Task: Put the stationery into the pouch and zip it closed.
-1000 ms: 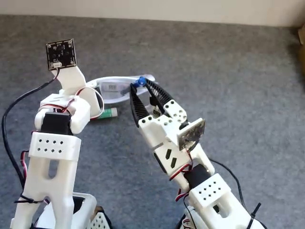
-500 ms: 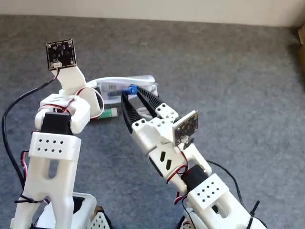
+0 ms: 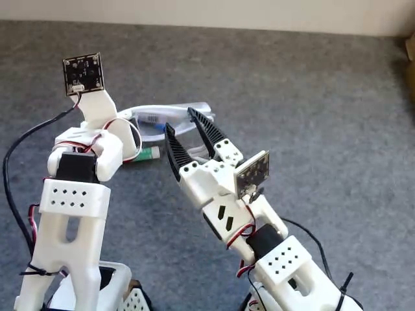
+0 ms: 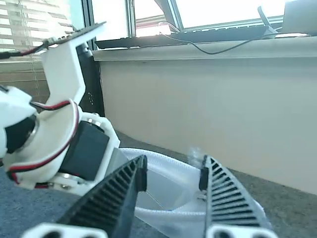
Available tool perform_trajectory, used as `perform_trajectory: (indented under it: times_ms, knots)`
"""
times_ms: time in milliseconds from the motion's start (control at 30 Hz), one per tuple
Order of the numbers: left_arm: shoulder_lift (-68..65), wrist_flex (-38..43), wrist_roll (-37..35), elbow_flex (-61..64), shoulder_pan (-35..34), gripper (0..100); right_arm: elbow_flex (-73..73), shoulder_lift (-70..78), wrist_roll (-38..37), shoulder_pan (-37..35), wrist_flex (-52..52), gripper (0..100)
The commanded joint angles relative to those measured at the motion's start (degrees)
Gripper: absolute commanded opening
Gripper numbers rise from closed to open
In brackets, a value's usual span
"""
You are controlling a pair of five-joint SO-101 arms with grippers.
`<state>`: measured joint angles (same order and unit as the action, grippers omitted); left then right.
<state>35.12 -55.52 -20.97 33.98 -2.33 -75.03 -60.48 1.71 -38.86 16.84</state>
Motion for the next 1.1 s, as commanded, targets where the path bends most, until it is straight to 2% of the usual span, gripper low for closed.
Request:
perform_trajectory:
  times_ms: [0,100,333,467,633,767,900,1067]
  knots:
    - [-0.7,0.7,0.6,0.1,-1.2,1,4.4,-0.2,-4.5,-0.7,-0.3,16.3]
    - [-0.7,0.7,0.6,0.1,-1.2,1,4.8,-0.2,-5.5,-0.7,-2.9,16.3]
    - [-0.7,0.7,0.3,0.0,-4.2,1,13.1,-0.3,-5.0,-0.8,-19.2,16.3]
    - [-0.7,0.7,0.3,0.0,-4.8,1,14.2,-4.5,-5.1,-1.4,-23.2,16.3]
    - [-0.7,0.8,0.2,0.0,-4.9,1,14.2,-13.1,-5.4,-6.2,-29.3,16.3]
    - [-0.7,0.8,0.2,0.0,-5.8,1,14.0,-16.6,-5.5,-10.7,-32.0,16.3]
    - [-0.7,0.8,-0.1,0.0,-7.4,1,14.0,-14.6,-5.5,-12.1,-32.6,16.3]
    - [-0.7,0.8,-5.2,-0.1,-10.9,1,14.0,-9.0,-5.5,-12.3,-32.4,16.3]
